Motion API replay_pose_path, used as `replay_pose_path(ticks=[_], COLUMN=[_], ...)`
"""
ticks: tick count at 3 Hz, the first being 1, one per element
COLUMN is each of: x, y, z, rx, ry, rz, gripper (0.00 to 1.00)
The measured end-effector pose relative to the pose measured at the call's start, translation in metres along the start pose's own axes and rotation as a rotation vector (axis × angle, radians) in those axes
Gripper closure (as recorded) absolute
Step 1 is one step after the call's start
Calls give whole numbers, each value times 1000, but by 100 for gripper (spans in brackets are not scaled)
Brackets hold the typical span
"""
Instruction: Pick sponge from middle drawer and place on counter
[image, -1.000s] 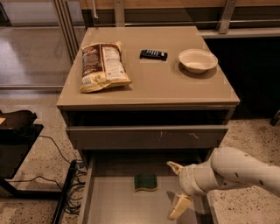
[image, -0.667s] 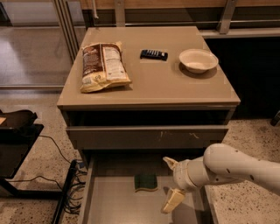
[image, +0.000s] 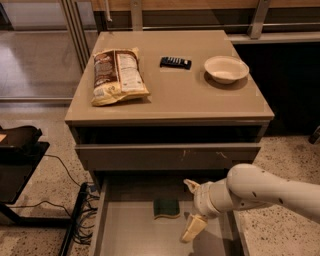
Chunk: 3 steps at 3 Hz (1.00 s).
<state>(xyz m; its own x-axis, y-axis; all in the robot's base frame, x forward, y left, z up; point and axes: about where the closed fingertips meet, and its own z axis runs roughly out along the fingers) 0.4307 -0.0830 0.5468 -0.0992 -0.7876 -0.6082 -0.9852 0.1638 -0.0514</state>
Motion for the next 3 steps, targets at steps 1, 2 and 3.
replay_pose_path(ticks=[1,2,3], x=[-1,6,15], y=[-15,-26,-32], z=[16,44,73], rx=[27,62,89], ry=[-39,-94,-132], rz=[2,-12,-31], gripper=[0,0,0])
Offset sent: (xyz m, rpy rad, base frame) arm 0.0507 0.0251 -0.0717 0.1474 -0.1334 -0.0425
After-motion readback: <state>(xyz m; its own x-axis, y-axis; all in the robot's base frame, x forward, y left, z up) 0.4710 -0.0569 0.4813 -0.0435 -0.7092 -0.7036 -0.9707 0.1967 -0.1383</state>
